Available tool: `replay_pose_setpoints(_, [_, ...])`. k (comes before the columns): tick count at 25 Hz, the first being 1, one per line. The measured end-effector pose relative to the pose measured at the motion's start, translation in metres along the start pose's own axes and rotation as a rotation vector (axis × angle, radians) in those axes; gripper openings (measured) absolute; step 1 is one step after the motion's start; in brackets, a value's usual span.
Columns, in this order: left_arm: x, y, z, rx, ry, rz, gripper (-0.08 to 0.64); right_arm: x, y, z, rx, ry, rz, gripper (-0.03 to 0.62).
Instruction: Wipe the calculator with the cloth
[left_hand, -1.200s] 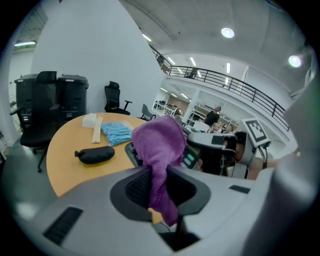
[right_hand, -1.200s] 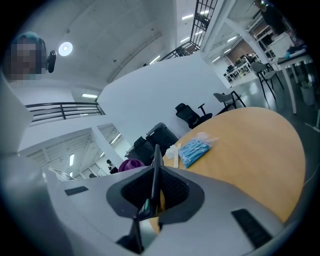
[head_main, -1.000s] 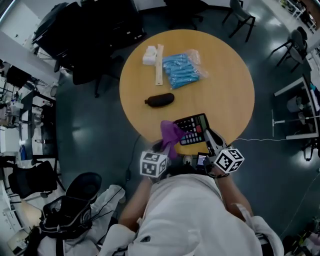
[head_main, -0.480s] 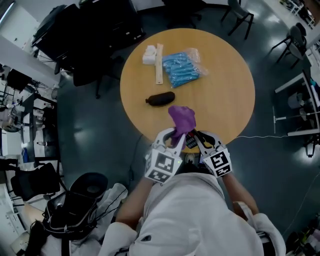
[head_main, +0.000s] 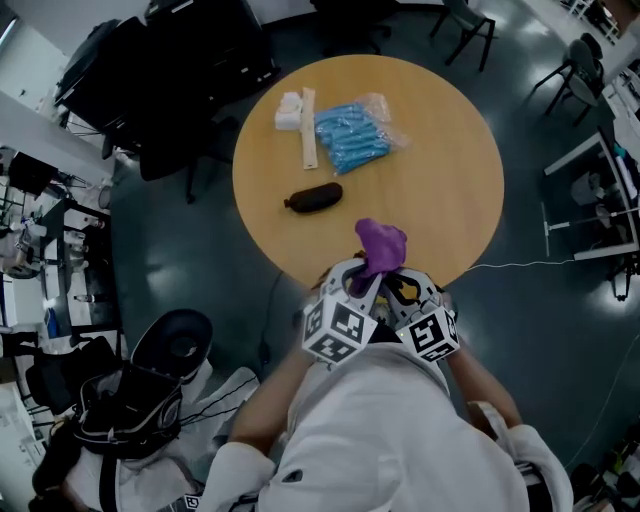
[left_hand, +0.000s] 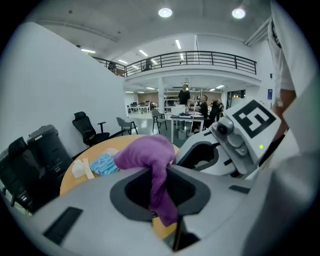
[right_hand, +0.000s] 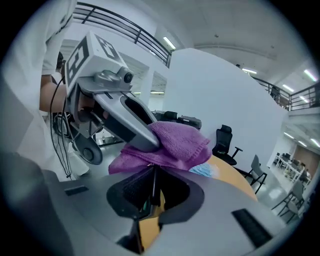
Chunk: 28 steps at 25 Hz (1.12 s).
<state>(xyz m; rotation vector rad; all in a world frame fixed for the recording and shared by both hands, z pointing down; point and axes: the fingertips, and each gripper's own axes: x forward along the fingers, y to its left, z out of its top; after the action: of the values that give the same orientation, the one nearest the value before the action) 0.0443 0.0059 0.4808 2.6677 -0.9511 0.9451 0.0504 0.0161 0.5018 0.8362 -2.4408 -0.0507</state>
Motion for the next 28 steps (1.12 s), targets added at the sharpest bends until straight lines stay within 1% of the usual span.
replay_pose_setpoints(5, [-0.013, 0.022, -0.012, -0.109, -0.016, -0.009, 0.069, -0.012, 0.000, 0.002, -0.029, -0.025, 0.011, 0.051])
replay_pose_setpoints(10, [-0.025, 0.045, -0.026, -0.158, -0.021, 0.016, 0.069, -0.026, 0.000, 0.017, -0.046, -0.105, 0.036, 0.051])
replay_pose_setpoints(13, [-0.029, 0.050, -0.031, -0.195, -0.031, 0.001, 0.069, -0.035, -0.003, 0.035, -0.055, -0.161, 0.052, 0.051])
replay_pose_setpoints(18, [-0.027, 0.046, -0.039, -0.206, -0.017, -0.010, 0.069, -0.048, -0.010, 0.056, -0.060, -0.230, 0.070, 0.051])
replay_pose_setpoints(25, [-0.018, 0.035, -0.050, -0.231, 0.007, -0.056, 0.069, -0.057, -0.017, 0.065, -0.024, -0.257, 0.087, 0.051])
replay_pose_setpoints(28, [-0.015, 0.029, -0.057, -0.248, 0.020, -0.077, 0.069, -0.058, -0.015, 0.066, -0.041, -0.244, 0.088, 0.051])
